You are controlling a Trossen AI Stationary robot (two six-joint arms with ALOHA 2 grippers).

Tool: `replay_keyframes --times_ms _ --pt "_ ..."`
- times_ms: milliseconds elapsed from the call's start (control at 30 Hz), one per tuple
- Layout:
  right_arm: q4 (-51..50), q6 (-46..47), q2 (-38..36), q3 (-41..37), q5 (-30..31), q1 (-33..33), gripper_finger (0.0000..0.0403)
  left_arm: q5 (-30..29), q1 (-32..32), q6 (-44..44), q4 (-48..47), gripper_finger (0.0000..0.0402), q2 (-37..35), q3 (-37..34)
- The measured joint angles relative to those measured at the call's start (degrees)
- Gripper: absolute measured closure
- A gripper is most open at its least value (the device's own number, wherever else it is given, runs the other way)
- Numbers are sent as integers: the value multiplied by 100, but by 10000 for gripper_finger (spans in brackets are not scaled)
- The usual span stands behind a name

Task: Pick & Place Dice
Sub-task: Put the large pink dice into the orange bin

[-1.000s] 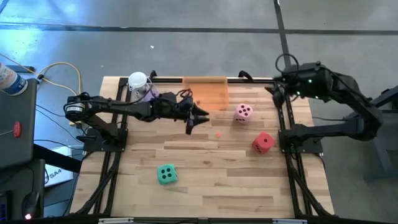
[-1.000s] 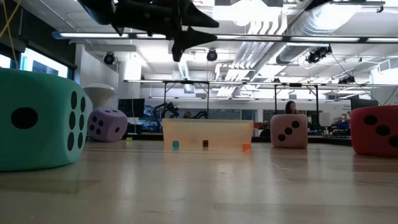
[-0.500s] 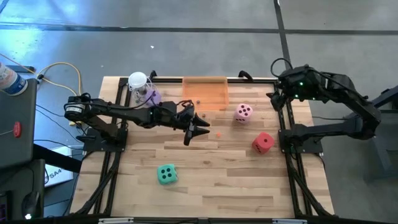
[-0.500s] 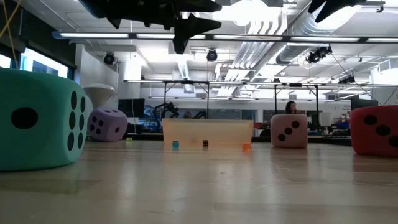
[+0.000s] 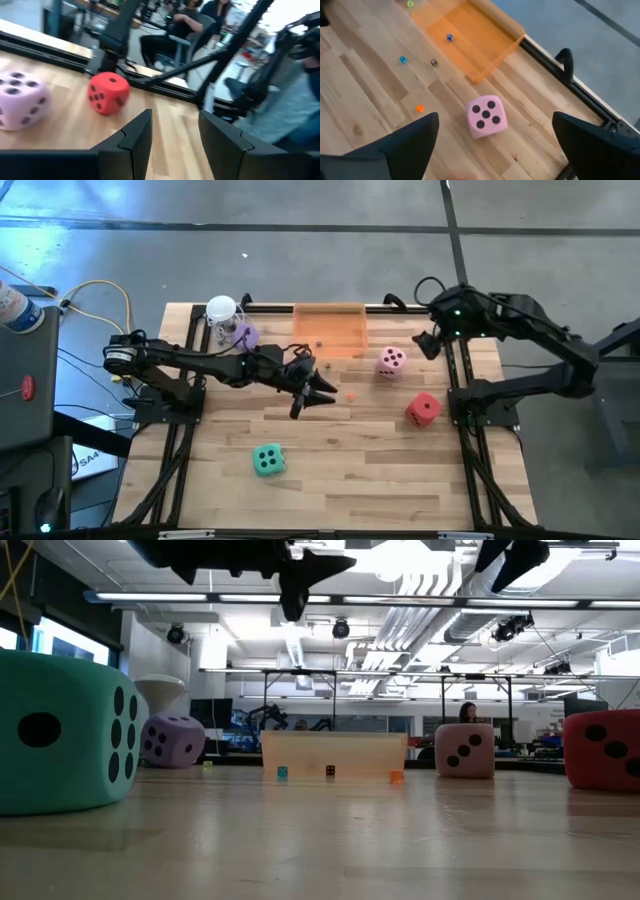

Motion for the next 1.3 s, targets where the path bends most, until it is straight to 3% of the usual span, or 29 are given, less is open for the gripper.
replay_keyframes --times_ms 233,467,833,1000,1300 --pt "-4 203 509 0 -167 0 47 1163 317 -575 2 247 1 0" --pt "-70 731 1182 0 156 -4 48 2210 680 -848 4 247 1 0" --pt "-74 -397 2263 -549 70 -144 48 3079 677 -821 -26 247 1 -2" --pt "475 -725 2385 -1099 -342 -260 48 3266 690 -804 -214 247 1 -2" --pt "1304 -1162 2385 -1677 -440 -397 48 3448 851 -801 -238 247 3 -2"
